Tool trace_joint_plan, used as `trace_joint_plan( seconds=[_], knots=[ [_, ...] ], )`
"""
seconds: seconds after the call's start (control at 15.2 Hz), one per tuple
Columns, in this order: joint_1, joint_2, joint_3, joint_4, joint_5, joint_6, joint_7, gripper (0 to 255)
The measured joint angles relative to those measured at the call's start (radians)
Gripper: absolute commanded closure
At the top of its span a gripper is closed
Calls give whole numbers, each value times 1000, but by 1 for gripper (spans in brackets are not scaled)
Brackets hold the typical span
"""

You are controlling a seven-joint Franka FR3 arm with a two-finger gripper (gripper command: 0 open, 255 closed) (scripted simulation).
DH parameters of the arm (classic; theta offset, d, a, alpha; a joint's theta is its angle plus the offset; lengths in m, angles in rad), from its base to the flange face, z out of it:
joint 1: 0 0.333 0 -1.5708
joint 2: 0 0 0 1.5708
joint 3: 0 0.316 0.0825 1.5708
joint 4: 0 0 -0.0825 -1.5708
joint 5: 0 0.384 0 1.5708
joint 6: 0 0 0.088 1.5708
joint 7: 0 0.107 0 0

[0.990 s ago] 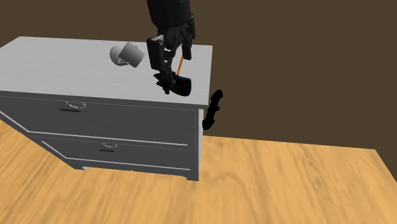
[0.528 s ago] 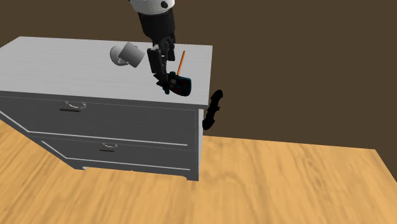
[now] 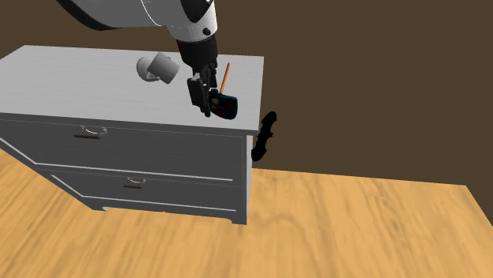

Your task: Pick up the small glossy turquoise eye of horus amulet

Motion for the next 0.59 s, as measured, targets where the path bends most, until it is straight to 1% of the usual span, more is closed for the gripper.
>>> trace_joint_plan(
  seconds=[0.07,0.59],
  knots=[
    [0,3,1,-2,1,5,0,255],
    [1,6,1,-4,1,10,1,255]
  ],
)
